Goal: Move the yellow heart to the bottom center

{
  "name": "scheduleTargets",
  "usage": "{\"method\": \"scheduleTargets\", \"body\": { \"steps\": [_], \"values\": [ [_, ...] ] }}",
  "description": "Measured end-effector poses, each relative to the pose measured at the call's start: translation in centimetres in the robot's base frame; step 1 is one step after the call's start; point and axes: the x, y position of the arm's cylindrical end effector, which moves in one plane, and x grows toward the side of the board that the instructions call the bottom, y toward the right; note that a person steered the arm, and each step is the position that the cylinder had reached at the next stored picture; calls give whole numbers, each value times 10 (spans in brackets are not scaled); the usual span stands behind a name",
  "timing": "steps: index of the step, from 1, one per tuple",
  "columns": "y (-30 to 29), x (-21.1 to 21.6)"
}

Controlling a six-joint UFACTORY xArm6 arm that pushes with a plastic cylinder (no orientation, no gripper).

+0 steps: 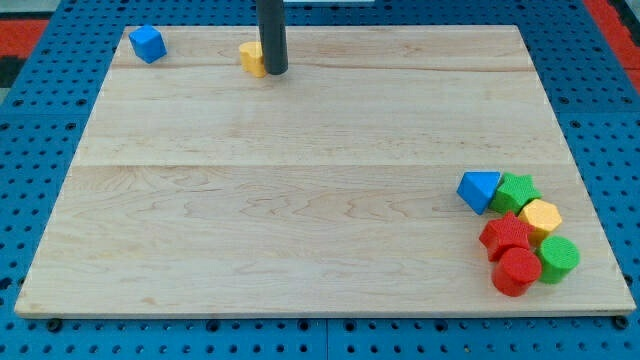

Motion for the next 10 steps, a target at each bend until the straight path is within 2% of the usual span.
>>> {"method": "scheduleTargets", "body": {
  "steps": [1, 2, 3, 5, 8, 10],
  "values": [
    [4, -29],
    [-43, -33],
    [-44, 4],
    [-67, 28],
    [-71, 126],
    [-70, 207]
  ]
}}
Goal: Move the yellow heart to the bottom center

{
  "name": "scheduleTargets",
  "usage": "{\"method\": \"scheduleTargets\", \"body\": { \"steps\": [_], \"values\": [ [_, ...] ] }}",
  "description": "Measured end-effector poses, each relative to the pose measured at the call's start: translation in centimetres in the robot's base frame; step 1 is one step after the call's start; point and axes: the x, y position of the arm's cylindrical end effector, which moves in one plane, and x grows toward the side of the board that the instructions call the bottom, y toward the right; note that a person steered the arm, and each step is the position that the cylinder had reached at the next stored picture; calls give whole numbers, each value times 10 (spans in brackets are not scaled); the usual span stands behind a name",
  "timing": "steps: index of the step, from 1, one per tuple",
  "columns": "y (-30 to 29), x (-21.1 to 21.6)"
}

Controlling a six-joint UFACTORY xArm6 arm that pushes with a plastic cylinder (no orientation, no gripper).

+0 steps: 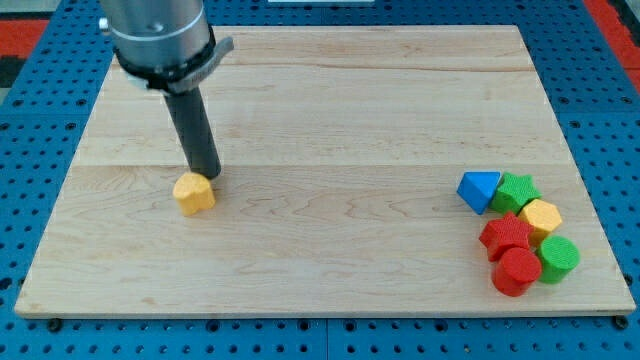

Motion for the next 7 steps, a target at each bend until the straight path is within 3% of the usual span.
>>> {"method": "scheduleTargets", "body": {
  "steps": [2, 3, 5, 6, 7],
  "values": [
    [-38, 14],
    [-36, 56],
    [33, 105],
    [19, 84],
    [10, -18]
  ]
}}
